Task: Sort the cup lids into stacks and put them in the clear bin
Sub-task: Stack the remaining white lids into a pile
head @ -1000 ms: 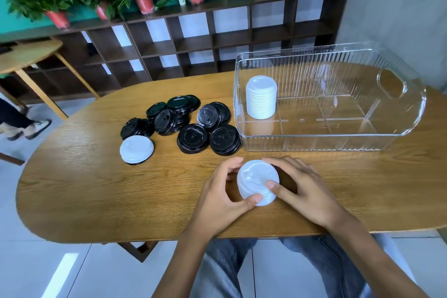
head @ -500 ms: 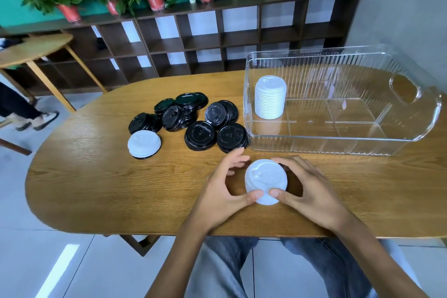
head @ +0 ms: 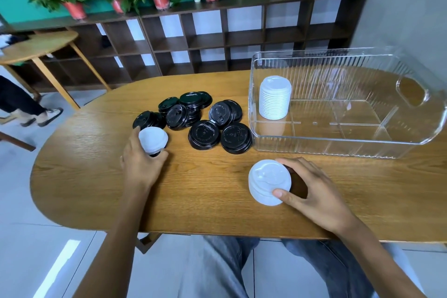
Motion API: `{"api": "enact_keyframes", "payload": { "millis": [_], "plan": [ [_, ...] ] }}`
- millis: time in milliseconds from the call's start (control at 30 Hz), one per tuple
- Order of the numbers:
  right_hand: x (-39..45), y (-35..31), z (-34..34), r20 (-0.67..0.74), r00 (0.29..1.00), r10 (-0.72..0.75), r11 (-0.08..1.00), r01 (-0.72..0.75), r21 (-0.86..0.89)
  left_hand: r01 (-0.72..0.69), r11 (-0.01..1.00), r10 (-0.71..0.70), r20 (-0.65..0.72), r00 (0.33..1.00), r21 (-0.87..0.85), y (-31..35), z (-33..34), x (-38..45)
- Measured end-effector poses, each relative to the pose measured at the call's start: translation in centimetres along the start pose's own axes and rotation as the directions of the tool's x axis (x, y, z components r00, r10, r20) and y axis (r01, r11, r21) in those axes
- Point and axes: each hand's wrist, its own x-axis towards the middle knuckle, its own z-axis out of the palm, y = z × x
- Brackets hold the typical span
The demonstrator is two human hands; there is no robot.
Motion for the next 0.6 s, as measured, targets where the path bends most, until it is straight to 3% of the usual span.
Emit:
{"api": "enact_keyframes", "payload": {
  "millis": [333, 400, 500, 600],
  "plan": [
    [0.0, 0.2, 0.2, -0.017, 1.000, -0.004, 1.000, 0.004, 0.018, -0.069, 0.997, 0.072, -0.101, 0.992, 0.036, 1.5, -0.6, -2.2],
    [0.0, 0.2, 0.2, -0.014, 1.000, -0.003, 1.000, 0.003, 0.020, -0.090, 0.995, 0.086, -0.095, 0.992, -0.036, 2.2, -0.5, -3.5],
    [0.0, 0.2, 0.2, -0.015, 1.000, 0.006, 1.000, -0.006, 0.024, -0.169, 0.976, 0.175, 0.027, 0.984, -0.137, 3.1, 0.1, -6.3],
    [0.0, 0.3, 0.2, -0.018, 1.000, 0.002, 1.000, -0.001, 0.017, -0.302, 0.947, 0.321, 0.284, 0.903, -0.110, 3.4, 0.8, -8.4]
  ]
}}
